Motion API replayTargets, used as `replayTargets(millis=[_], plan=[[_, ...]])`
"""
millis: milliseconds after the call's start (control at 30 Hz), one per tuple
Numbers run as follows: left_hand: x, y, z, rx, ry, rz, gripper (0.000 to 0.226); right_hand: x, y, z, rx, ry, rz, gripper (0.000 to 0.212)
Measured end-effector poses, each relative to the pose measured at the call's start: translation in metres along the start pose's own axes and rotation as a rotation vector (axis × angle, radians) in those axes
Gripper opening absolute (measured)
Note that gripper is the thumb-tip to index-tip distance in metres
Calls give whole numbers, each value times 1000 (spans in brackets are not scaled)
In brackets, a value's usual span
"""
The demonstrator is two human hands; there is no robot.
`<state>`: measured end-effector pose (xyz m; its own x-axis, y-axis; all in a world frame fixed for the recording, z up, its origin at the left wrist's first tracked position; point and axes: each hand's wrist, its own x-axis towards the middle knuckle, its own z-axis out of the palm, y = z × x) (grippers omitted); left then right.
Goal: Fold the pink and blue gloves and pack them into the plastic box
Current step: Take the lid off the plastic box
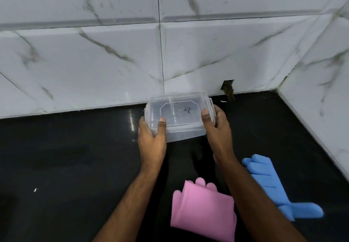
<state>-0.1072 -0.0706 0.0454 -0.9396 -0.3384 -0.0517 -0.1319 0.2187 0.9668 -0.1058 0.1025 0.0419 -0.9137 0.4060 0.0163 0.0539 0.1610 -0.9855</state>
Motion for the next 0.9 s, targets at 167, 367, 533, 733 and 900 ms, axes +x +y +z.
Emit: replayTargets(millis=[167, 367, 533, 733, 900], plan=[[-51, -7, 1, 38, 17, 2, 61, -39, 10, -27, -111, 50, 16, 70], [-87, -6, -1, 89, -47, 53, 62, -71, 23, -43, -185, 79, 24, 70], [-90, -4, -5, 131, -68, 70, 60, -77, 22, -46, -206, 61, 47, 78], [-90, 1, -5, 100, -92, 58, 50, -80, 12, -46, -275, 123, -15, 73], [-97, 8, -11, 109, -17, 179, 59, -88, -5, -47, -282, 136, -89, 72]])
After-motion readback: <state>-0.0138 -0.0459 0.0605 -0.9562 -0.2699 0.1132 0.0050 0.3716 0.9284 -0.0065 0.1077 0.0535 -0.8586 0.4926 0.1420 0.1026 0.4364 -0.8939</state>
